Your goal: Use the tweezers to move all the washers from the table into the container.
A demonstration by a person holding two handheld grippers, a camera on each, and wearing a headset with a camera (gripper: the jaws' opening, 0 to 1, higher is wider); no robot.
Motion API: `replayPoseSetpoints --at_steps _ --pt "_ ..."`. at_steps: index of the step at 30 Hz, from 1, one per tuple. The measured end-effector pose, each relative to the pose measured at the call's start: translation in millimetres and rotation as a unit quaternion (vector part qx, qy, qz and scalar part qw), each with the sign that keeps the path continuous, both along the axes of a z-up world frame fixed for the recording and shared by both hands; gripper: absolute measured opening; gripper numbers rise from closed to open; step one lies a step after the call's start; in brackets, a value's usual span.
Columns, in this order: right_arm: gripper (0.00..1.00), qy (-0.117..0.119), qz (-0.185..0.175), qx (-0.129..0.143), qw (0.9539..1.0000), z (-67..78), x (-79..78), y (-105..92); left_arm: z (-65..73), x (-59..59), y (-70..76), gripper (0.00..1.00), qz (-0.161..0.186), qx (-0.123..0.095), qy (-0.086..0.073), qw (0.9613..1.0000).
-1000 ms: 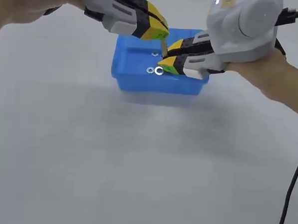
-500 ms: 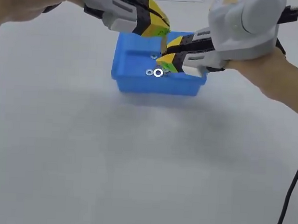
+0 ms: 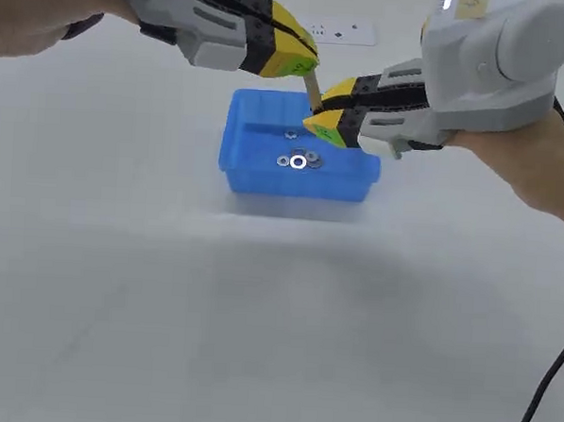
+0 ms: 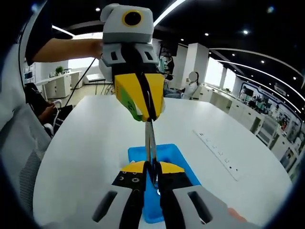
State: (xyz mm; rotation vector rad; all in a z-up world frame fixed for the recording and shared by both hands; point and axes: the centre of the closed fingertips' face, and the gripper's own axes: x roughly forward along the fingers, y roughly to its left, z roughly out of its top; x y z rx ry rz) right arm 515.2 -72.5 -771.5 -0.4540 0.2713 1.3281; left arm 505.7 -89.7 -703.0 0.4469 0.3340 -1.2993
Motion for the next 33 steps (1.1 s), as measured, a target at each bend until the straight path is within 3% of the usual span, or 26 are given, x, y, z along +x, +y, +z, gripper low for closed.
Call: replayPoseSetpoints --at_steps 3,4,9,17,18,24,25,33 --pt "0.10 -0.002 0.004 -0.003 1.0000 6.8 -10.4 -2.5 6.5 -11.2 1.3 0.05 0.000 -0.004 -0.006 1.0000" --pt "0.10 -0.004 0.004 -0.006 1.0000 9.0 -14.9 -3.9 8.4 -15.1 2.7 0.06 0.000 -0.002 -0.018 0.9998" --pt "0.10 -0.013 0.012 -0.019 0.9997 14.3 -41.6 -12.5 9.0 -42.4 2.8 0.06 -0.018 0.005 -0.013 0.9997" --pt "0.09 0.001 0.027 -0.083 0.9962 -13.5 -73.4 -22.0 -25.6 -69.1 1.4 0.06 -0.017 0.010 0.016 0.9997" --pt "0.09 0.007 0.029 -0.093 0.9952 -19.5 -76.8 -22.9 -30.3 -71.7 0.9 0.05 -0.016 0.008 0.026 0.9995" --pt "0.09 0.020 0.043 -0.128 0.9907 -41.1 -87.4 -24.5 -57.0 -79.1 3.7 0.06 -0.011 0.018 0.053 0.9984" --pt "0.09 0.025 0.046 -0.135 0.9895 -45.2 -89.8 -25.0 -62.3 -81.2 4.4 0.06 -0.011 0.019 0.064 0.9977" --pt "0.09 0.035 0.056 -0.182 0.9810 -73.8 -94.4 -31.5 -96.2 -84.9 3.4 0.06 -0.013 0.036 0.096 0.9946"
